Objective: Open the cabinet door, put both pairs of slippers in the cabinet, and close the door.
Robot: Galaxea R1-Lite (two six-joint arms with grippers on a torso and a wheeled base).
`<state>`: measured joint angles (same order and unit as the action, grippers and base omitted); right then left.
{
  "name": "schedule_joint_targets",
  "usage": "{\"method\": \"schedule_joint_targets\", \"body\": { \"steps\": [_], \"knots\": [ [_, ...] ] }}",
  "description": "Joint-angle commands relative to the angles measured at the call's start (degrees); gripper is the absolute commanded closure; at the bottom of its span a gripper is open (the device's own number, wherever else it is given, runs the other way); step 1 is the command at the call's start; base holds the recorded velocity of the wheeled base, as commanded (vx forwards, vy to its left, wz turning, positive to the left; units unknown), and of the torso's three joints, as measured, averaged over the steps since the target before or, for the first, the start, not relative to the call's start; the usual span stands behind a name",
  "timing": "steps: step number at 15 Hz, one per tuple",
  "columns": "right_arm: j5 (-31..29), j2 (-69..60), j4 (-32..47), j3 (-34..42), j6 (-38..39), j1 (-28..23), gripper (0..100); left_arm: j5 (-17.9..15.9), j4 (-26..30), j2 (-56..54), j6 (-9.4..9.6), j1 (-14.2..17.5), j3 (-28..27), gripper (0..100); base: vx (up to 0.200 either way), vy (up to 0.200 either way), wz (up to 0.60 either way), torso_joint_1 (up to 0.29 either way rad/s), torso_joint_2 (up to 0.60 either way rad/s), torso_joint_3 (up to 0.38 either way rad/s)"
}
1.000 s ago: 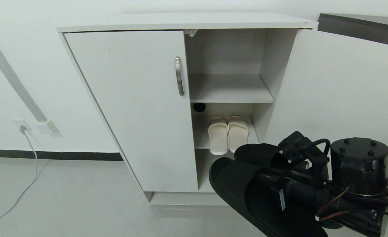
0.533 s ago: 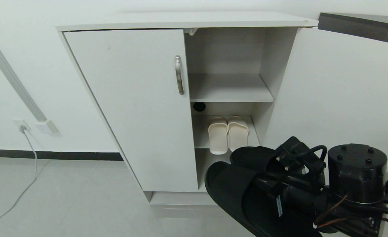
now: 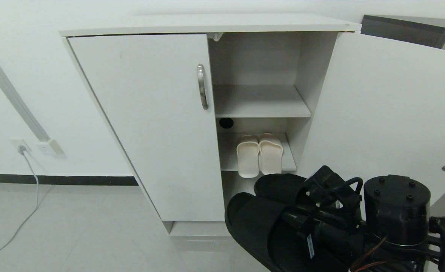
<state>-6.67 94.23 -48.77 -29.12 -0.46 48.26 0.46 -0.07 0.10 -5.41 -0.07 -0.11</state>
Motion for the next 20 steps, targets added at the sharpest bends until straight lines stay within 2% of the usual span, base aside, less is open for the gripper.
{"method": "schedule_joint_targets", "body": {
  "steps": [1, 4, 6, 7, 8, 9, 11, 13, 15, 16, 18, 20],
  "knots": [
    [0.0, 1.9, -1.9, 0.8, -0.1, 0.3, 100, 0.0, 0.0, 0.0, 0.05, 0.0, -0.1, 100, 0.000, 0.000, 0.00, 0.000, 0.00, 0.000],
    [-0.5, 3.5, -3.3, 0.3, -0.2, 1.2, 100, 0.0, 0.0, 0.0, -0.04, -0.1, -0.1, 100, 0.000, 0.000, 0.00, 0.000, 0.00, 0.000],
    [-4.3, 6.9, -4.0, -4.8, 0.8, 2.3, 100, 0.0, 0.0, 0.0, 0.05, 0.0, -0.1, 100, 0.000, 0.000, 0.00, 0.000, 0.00, 0.000],
    [-14.6, 12.1, -2.3, -13.3, 4.8, 3.1, 100, 0.0, 0.0, 0.0, 0.05, 0.0, 0.0, 100, 0.000, 0.000, 0.00, 0.000, 0.00, 0.000],
    [-21.4, 14.7, 1.3, -19.3, 6.8, 3.3, 100, 0.0, 0.0, 0.0, 0.05, 0.0, -0.1, 100, 0.000, 0.000, 0.00, 0.000, 0.00, 0.000],
    [-24.4, 15.5, 4.3, -21.8, 7.2, 3.3, 100, 0.0, 0.0, 0.0, 0.05, 0.0, -0.1, 100, 0.000, 0.000, 0.00, 0.000, 0.00, 0.000],
    [-30.7, 15.7, 19.9, -30.1, 9.7, 3.8, 100, 0.0, 0.0, 0.0, -0.04, 0.0, -0.1, 100, 0.000, 0.000, 0.00, 0.000, 0.00, 0.000],
    [-31.5, 15.2, 31.7, -38.0, 16.5, 5.2, 100, 0.0, 0.0, 0.0, 0.05, 0.0, 0.0, 100, 0.000, 0.000, 0.00, 0.000, 0.00, 0.000],
    [-31.7, 13.4, 47.0, -46.1, 23.9, 7.2, 100, 0.0, 0.0, 0.0, 0.05, 0.0, 0.0, 100, 0.000, 0.000, 0.00, 0.000, 0.00, 0.000],
    [-34.0, 13.7, 52.0, -50.8, 26.7, 7.3, 100, 0.0, 0.0, 0.0, -0.04, 0.0, -0.1, 100, 0.000, 0.000, 0.00, 0.000, 0.00, 0.000],
    [-38.7, 14.7, 55.0, -57.1, 27.1, 7.0, 100, 0.0, 0.0, 0.0, 0.05, 0.0, -0.1, 100, 0.000, 0.000, 0.00, 0.000, 0.00, 0.000],
    [-38.9, 14.5, 54.1, -57.9, 23.0, 6.5, 100, 0.0, 0.0, 0.0, -0.04, 0.0, 0.0, 100, 0.000, 0.000, 0.00, 0.000, 0.00, 0.000]
  ]
}}
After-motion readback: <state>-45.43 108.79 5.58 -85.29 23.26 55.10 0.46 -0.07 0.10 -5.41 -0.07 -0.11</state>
